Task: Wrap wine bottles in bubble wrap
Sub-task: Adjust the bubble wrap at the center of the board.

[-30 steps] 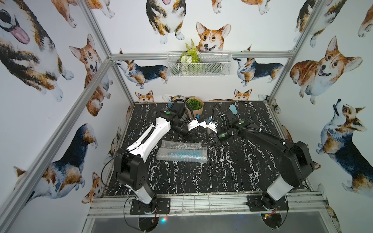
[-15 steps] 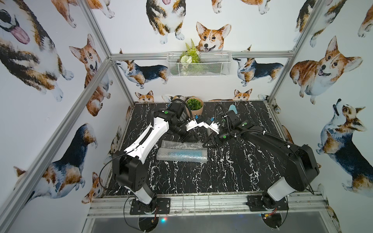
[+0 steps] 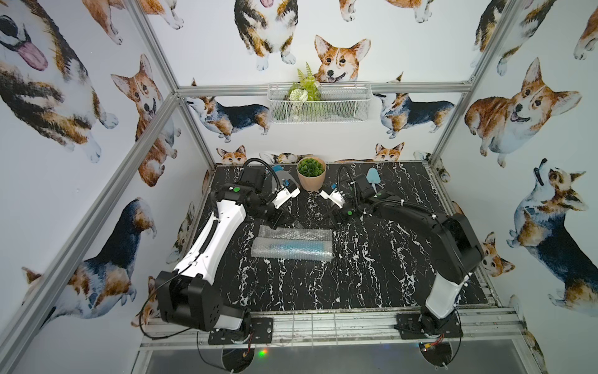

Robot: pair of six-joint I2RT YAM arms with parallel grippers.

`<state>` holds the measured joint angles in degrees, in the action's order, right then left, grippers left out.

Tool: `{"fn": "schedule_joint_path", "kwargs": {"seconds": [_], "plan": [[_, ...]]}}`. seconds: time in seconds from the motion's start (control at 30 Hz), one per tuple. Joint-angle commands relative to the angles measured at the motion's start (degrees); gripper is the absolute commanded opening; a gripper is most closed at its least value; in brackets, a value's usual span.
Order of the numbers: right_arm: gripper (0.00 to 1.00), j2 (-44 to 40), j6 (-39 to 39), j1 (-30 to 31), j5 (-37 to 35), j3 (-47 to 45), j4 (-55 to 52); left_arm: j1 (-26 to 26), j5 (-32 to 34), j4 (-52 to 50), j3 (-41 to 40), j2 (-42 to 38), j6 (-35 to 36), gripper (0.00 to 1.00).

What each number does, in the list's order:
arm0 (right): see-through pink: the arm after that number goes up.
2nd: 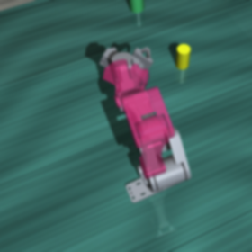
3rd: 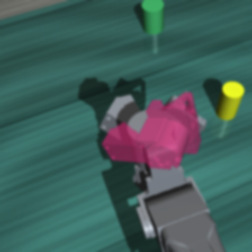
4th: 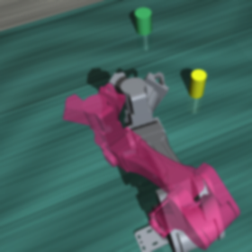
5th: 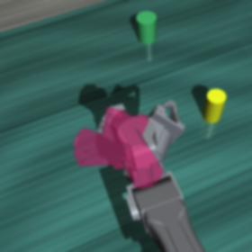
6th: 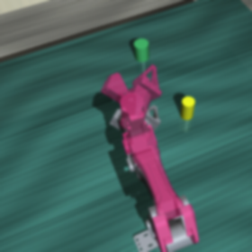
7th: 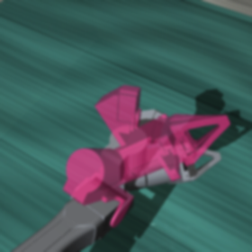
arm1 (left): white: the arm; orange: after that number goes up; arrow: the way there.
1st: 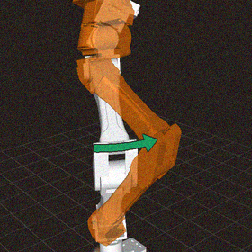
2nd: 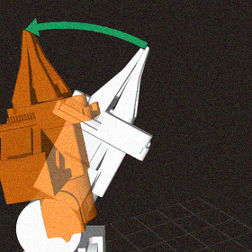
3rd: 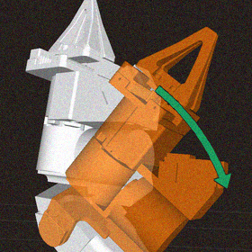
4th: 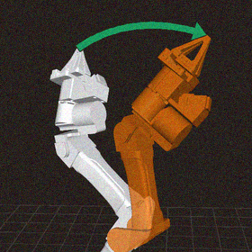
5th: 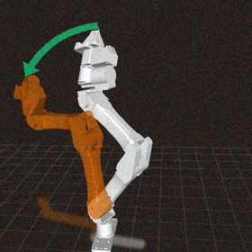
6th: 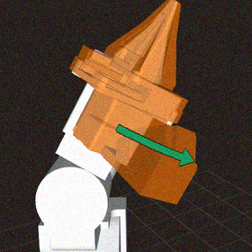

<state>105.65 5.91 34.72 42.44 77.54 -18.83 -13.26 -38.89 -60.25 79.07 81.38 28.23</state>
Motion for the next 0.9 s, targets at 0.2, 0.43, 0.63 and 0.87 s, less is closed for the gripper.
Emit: {"fn": "schedule_joint_path", "kwargs": {"seconds": [0.2, 0.43, 0.63, 0.87], "plan": [[0.87, 18.1, 1.3, 2.6, 3.4, 17.7, -11.7, 2.2, -3.8, 1.9, -3.4, -4.1, -1.2, 0.0], [0.88, 27.6, 1.1, 3.2, 9.6, 29.1, -22.0, 2.3, -3.9, 1.4, -2.6, -3.1, -0.8, 0.0], [1.0, 34.8, 4.1, 3.5, 11.9, 38.4, -31.7, 2.3, -4.2, 1.5, -2.6, -2.6, -0.7, 0.0], [1.0, 41.0, 9.4, 3.9, 14.2, 47.4, -41.9, 2.3, -4.1, 1.5, -3.0, -2.8, -0.7, 0.0]]}}
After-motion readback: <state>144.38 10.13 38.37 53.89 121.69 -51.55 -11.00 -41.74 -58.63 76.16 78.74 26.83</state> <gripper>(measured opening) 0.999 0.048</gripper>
